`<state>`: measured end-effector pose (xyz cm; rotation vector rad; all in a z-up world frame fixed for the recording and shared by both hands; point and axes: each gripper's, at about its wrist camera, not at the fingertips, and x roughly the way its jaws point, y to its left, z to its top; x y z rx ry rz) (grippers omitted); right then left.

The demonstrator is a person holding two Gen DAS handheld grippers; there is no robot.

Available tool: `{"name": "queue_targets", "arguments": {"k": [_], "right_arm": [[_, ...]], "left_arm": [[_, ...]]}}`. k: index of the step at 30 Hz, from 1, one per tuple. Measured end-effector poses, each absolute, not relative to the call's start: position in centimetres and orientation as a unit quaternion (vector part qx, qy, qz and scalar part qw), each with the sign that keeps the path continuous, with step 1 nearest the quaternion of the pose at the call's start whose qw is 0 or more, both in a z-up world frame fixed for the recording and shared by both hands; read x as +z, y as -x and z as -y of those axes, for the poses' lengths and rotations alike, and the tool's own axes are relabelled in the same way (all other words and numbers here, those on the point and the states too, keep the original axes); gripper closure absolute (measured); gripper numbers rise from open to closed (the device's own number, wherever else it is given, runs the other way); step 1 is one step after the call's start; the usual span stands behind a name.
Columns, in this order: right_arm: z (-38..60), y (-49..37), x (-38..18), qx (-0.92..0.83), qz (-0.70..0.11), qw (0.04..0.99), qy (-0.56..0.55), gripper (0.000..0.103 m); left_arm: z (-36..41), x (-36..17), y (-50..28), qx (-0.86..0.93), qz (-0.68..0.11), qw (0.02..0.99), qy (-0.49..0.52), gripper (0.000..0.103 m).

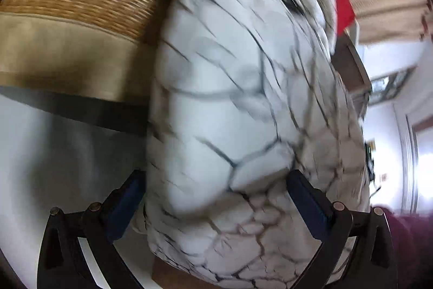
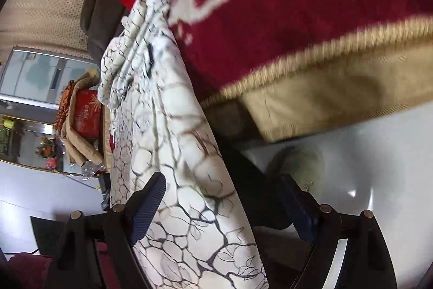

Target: Fold large clothes

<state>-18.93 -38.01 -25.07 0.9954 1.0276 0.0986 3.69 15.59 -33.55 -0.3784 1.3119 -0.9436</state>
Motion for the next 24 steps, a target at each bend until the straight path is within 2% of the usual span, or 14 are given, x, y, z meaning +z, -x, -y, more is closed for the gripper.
{"name": "queue_targets", "arguments": {"k": [1,3,5,6,7,8,12,13,15,16,17,18,20,24], "right_arm": [[37.7,18.7,-25.5,0.057,-0.471,0.748,-0.464,0.016],[37.0,18.3,-25.7,0.082,-0.47,0.743,-0.47,0.017],[36.0,17.6,-25.3,0.101,-0.476,0.747,-0.454,0.032],[35.4,17.1,-25.0,0.11,-0.485,0.748,-0.44,0.047],[34.8,16.7,-24.7,0.118,-0.492,0.75,-0.426,0.065],[34.2,16.5,-24.2,0.127,-0.496,0.753,-0.413,0.071],[32.6,16.6,-22.3,0.145,-0.496,0.767,-0.38,0.074],[32.4,16.6,-22.4,0.138,-0.504,0.767,-0.372,0.074],[32.4,16.2,-23.1,0.125,-0.525,0.755,-0.372,0.072],[32.6,16.2,-23.8,0.123,-0.528,0.743,-0.392,0.071],[32.9,16.3,-24.1,0.119,-0.525,0.739,-0.404,0.07],[33.0,16.4,-24.2,0.112,-0.518,0.739,-0.416,0.07],[32.8,16.4,-23.6,0.115,-0.509,0.75,-0.406,0.07],[31.5,15.5,-20.0,0.151,-0.482,0.778,-0.375,0.091]], "left_arm": [[-15.4,-33.4,-3.3,-0.43,-0.577,0.673,0.169,0.011],[-15.4,-33.3,-2.5,-0.439,-0.57,0.67,0.183,0.047],[-16.1,-32.8,-1.9,-0.447,-0.56,0.668,0.202,0.077],[-16.2,-32.4,-1.7,-0.449,-0.555,0.671,0.201,0.088],[-16.3,-31.8,-1.6,-0.45,-0.55,0.677,0.195,0.091],[-16.3,-31.2,-1.4,-0.451,-0.545,0.681,0.186,0.092],[-15.6,-29.3,-1.0,-0.451,-0.537,0.695,0.16,0.09],[-15.1,-29.7,-1.5,-0.438,-0.547,0.698,0.149,0.083],[-14.1,-31.1,-2.4,-0.422,-0.574,0.685,0.155,0.042],[-13.9,-31.8,-2.8,-0.418,-0.576,0.685,0.155,0.042],[-13.6,-31.9,-2.8,-0.414,-0.578,0.686,0.154,0.044],[-13.6,-31.9,-2.7,-0.415,-0.577,0.685,0.161,0.07],[-13.4,-30.7,-2.8,-0.433,-0.561,0.683,0.179,0.099],[-12.4,-25.5,-2.3,-0.448,-0.524,0.713,0.13,0.099]]}}
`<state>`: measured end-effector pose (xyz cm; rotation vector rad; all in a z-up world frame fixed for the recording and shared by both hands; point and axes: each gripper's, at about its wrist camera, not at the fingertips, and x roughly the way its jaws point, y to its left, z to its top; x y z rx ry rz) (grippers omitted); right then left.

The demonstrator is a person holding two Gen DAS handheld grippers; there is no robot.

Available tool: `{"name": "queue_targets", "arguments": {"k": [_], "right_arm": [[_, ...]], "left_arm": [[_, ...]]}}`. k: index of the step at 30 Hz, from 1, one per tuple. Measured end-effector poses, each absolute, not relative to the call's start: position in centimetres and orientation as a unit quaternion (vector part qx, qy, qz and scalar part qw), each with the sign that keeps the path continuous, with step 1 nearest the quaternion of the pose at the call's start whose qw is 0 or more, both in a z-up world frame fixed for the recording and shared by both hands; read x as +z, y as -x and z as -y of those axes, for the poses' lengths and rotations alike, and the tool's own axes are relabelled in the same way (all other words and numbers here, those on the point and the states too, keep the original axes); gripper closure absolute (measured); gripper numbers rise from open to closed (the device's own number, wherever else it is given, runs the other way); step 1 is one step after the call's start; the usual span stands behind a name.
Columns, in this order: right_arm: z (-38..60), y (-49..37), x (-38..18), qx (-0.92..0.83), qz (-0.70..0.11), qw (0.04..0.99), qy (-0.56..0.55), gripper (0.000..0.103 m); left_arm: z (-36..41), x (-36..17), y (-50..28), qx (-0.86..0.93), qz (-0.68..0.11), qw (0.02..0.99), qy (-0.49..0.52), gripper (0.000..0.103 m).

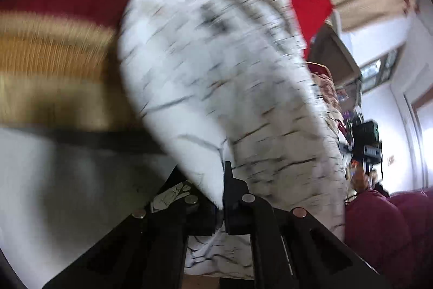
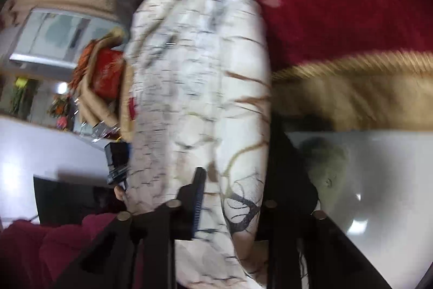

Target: Fold large clothes

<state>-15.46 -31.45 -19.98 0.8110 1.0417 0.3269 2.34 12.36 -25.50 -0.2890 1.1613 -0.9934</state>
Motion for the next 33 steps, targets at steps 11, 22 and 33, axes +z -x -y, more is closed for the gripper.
{"name": "queue_targets", "arguments": {"k": [11,22,33], "right_arm": [[34.2,5.4,-8.6,0.178,-0.342,0.844,-0.373,0.095],[42.9,-7.7,-6.3,0.07,-0.31,0.863,-0.393,0.095],[51.7,-8.6,-12.2,-0.087,-0.265,0.794,-0.541,0.05]], "left_arm": [[-10.9,-5.6,-10.3,-0.486,-0.359,0.792,0.087,0.099],[-7.7,-6.6,-27.4,-0.383,-0.437,0.802,0.14,0.099],[-8.9,-14.7,-33.8,-0.258,-0.539,0.748,0.29,0.067]]}}
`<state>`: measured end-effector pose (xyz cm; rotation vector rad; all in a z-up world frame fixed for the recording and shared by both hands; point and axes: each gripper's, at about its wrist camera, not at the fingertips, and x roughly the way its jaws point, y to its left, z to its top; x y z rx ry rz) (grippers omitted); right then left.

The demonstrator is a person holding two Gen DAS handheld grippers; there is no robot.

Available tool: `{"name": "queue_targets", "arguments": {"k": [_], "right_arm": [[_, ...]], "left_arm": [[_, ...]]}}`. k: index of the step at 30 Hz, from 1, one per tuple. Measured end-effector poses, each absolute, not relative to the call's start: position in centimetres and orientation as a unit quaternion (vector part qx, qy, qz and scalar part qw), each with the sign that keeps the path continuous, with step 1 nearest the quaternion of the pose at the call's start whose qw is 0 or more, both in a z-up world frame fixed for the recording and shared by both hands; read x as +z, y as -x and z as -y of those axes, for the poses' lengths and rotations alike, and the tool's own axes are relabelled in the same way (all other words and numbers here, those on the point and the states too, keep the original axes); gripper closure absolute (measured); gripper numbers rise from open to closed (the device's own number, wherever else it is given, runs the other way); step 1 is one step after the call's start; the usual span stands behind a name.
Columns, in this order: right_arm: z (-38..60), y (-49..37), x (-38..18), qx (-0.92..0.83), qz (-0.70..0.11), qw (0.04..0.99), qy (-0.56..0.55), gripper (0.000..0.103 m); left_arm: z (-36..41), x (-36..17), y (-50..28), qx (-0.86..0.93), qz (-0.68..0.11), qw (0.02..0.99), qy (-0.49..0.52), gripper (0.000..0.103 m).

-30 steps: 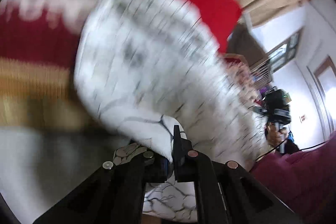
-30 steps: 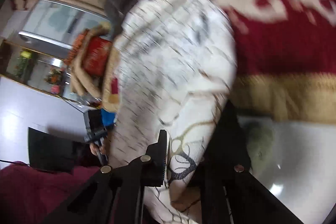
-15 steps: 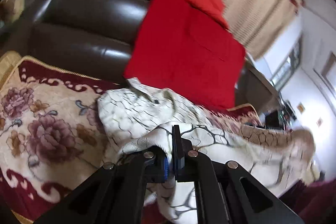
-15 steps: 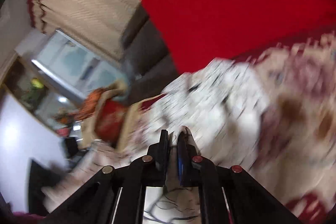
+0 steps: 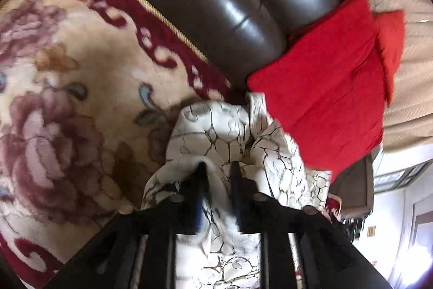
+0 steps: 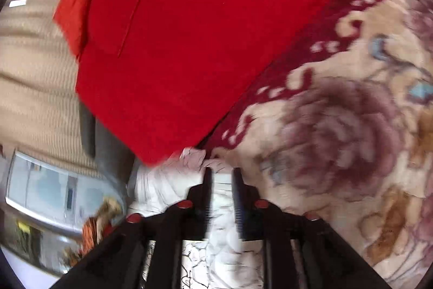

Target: Fold large clothes

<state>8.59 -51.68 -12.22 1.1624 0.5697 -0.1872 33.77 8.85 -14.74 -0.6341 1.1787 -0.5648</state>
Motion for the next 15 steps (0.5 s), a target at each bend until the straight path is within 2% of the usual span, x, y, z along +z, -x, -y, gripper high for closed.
{"name": "queue_targets", "arguments": {"k": [1,2,3,5,6,11,15], "right_arm": [[51.4,-8.0,-11.8,-0.086,-0.258,0.802,-0.532,0.024],[51.0,-7.5,-11.0,-0.087,-0.249,0.815,-0.516,0.022],[50.3,-7.2,-10.3,-0.082,-0.244,0.828,-0.498,0.022],[47.9,-7.0,-9.1,-0.055,-0.257,0.846,-0.465,0.022],[46.5,-7.0,-8.5,-0.039,-0.26,0.853,-0.452,0.022],[39.3,-7.2,-7.5,0.021,-0.276,0.87,-0.407,0.022],[34.1,-7.8,-8.3,0.043,-0.302,0.874,-0.378,0.024]], "left_arm": [[-9.8,-14.1,-33.0,-0.258,-0.514,0.762,0.298,0.056],[-11.0,-13.2,-32.2,-0.25,-0.484,0.779,0.311,0.033],[-12.1,-12.4,-31.3,-0.238,-0.458,0.792,0.326,0.025],[-13.6,-10.5,-29.6,-0.236,-0.416,0.805,0.351,0.025],[-13.4,-9.6,-28.9,-0.247,-0.42,0.806,0.337,0.025],[-7.8,-7.1,-23.3,-0.325,-0.426,0.82,0.201,0.025],[-2.7,-8.6,-21.2,-0.353,-0.457,0.808,0.118,0.024]]}}
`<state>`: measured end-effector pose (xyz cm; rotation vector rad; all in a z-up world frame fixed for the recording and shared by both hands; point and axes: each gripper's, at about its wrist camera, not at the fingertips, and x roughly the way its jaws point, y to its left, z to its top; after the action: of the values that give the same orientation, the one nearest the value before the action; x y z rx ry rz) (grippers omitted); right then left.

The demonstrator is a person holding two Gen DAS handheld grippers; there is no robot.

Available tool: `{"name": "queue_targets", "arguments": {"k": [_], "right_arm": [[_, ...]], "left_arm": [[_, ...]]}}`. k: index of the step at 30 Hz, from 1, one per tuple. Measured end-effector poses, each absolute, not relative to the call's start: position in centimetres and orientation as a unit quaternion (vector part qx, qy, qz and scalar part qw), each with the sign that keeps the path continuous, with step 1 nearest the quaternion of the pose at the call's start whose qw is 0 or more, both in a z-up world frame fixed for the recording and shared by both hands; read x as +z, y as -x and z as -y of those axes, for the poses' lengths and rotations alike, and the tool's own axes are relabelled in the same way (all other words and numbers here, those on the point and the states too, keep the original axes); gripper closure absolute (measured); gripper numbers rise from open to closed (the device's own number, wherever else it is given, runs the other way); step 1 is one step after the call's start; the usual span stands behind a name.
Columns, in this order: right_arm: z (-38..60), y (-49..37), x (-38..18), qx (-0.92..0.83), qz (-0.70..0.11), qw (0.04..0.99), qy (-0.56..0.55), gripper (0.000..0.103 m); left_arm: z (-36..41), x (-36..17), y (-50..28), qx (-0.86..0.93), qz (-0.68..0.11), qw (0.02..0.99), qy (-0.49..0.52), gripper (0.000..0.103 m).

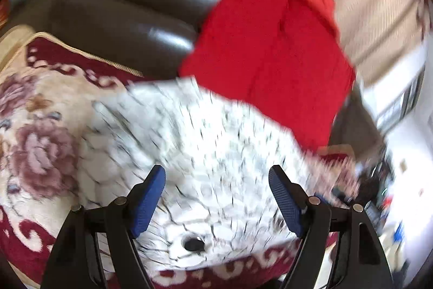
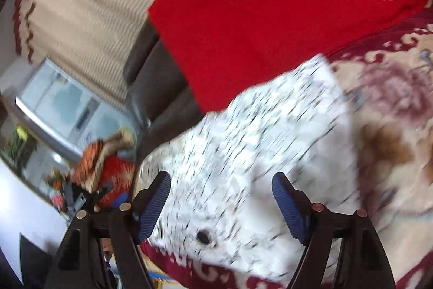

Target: Fold large clothes

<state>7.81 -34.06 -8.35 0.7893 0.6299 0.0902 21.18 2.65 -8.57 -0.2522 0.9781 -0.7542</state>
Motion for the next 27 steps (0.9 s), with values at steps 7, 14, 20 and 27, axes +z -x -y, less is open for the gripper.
{"name": "queue_targets", "arguments": {"k": [7,14,20,27], "right_arm": [[30.6,-8.7,-11.2,0.067,-0.341,0.86,-0.374,0.024],[31.6,-9.9,-10.5,0.056,-0.324,0.871,-0.365,0.024],[30.8,-14.0,-9.9,0.01,-0.329,0.895,-0.302,0.067],[31.6,-16.5,-15.4,-0.047,-0.422,0.858,-0.29,0.077]], "left_arm": [[0.5,-12.0,-28.3,-0.283,-0.521,0.798,0.104,0.024],[-5.5,-7.5,-33.5,-0.161,-0.438,0.87,0.161,0.024],[-1.6,-9.9,-25.2,-0.266,-0.47,0.841,0.031,0.024],[-0.5,-15.3,-25.7,-0.198,-0.518,0.83,-0.053,0.024]]}}
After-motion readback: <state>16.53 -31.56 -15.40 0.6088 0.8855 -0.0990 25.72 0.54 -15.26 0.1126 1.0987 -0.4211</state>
